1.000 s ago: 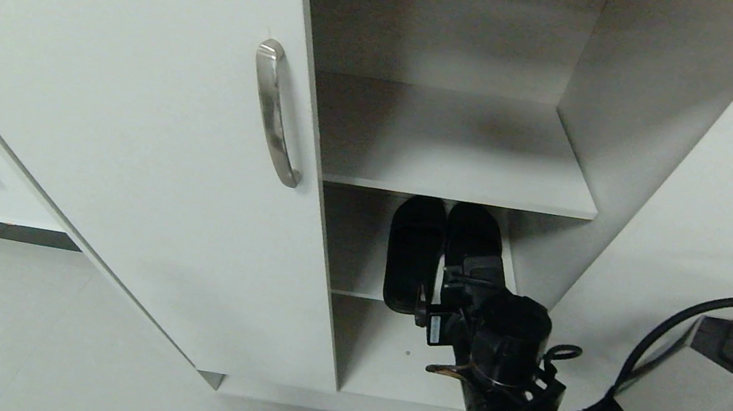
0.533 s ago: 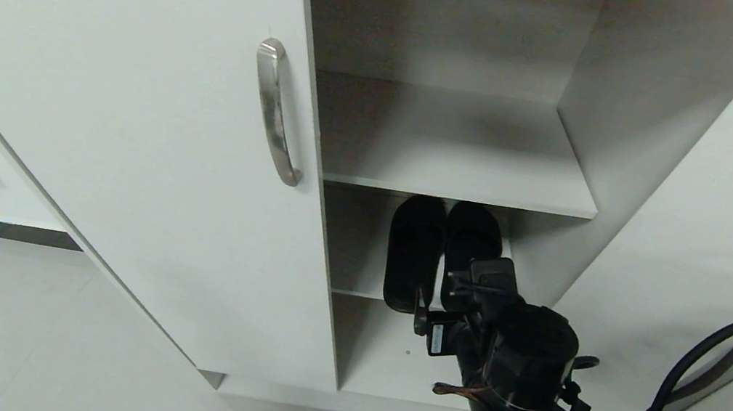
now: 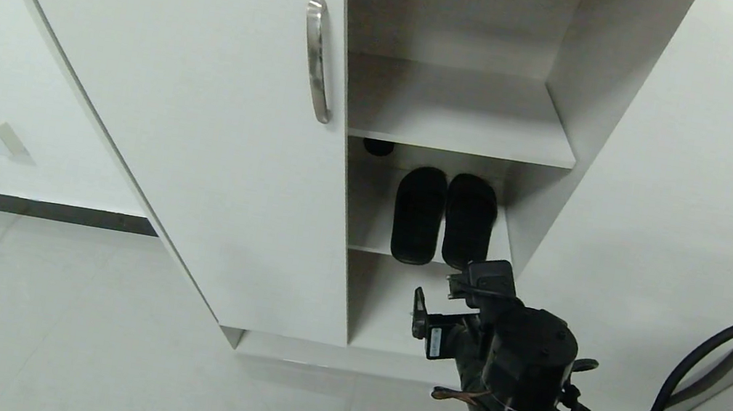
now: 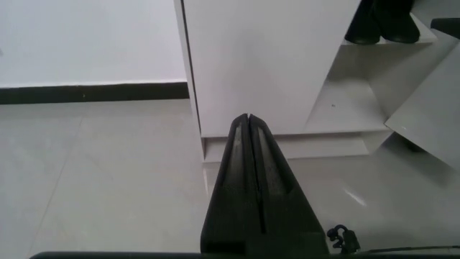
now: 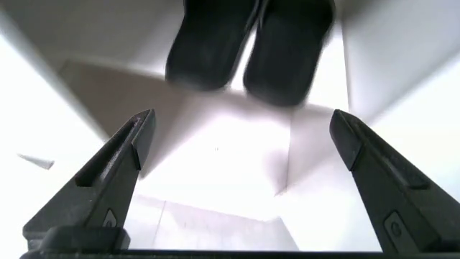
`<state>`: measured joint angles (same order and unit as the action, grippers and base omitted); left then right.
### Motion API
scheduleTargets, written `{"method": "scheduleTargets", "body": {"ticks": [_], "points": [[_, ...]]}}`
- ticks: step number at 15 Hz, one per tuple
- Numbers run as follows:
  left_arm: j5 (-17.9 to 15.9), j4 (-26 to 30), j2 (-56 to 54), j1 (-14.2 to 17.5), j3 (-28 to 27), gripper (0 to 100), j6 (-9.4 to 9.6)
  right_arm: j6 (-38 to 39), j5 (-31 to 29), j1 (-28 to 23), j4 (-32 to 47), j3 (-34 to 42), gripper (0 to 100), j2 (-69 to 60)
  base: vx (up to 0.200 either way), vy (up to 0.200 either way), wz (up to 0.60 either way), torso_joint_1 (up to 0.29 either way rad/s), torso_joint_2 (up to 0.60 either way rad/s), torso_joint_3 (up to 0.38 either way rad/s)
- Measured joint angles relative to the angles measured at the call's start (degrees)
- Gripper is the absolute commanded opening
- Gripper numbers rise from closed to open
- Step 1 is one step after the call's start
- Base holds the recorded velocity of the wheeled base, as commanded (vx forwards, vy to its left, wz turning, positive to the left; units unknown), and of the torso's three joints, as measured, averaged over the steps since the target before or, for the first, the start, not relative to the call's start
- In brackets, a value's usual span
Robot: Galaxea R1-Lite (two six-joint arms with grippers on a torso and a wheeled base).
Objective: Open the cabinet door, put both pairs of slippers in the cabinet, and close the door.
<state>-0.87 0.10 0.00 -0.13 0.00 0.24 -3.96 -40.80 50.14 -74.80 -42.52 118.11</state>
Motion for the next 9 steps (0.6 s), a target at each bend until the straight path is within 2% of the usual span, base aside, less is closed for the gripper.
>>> {"method": "scheduleTargets", "body": {"ticks": [9], "points": [[-0.09,0.00,0.00,-0.05,0.00,0,0.00,-0.16,-0.55,0.02,-1.45,0.68,100,-0.23,0.000,0.000,0.00,0.000,0.00,0.000]]}}
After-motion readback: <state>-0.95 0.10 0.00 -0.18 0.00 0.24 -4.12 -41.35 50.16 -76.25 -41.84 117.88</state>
